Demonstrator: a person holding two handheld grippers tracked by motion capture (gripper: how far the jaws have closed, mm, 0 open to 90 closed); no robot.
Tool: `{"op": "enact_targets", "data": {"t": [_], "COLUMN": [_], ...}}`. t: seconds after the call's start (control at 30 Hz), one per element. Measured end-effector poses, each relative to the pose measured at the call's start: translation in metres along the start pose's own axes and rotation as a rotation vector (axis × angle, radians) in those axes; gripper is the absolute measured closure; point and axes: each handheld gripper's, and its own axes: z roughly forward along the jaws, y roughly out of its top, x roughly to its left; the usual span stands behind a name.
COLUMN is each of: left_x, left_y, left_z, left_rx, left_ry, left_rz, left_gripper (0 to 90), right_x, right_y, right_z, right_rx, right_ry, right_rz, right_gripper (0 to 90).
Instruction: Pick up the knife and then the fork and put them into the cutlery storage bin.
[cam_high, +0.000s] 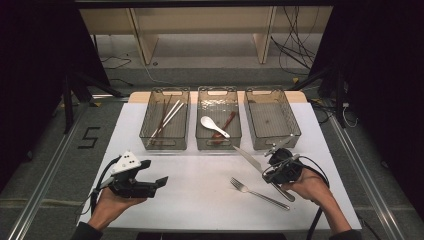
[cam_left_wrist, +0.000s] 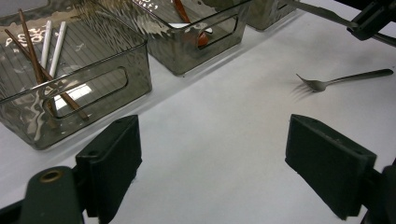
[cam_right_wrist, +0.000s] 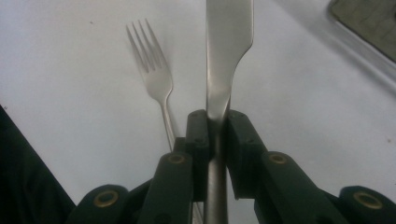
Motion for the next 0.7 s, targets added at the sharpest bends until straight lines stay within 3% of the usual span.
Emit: {"op": "enact_targets", "data": {"t": [0.7], "left_x": [0.003], "left_y": [0.0], "left_z": [-0.004], "left_rx": [-0.047], "left_ry": [-0.001], "left_rz": [-0.032], "left_gripper": [17.6], "right_x": [-0.046], "right_y": [0.036], "right_z": [-0.025], "right_rx": [-0.077], "right_ry": [-0.052], "right_rz": [0.092], "right_gripper": [80.8]}}
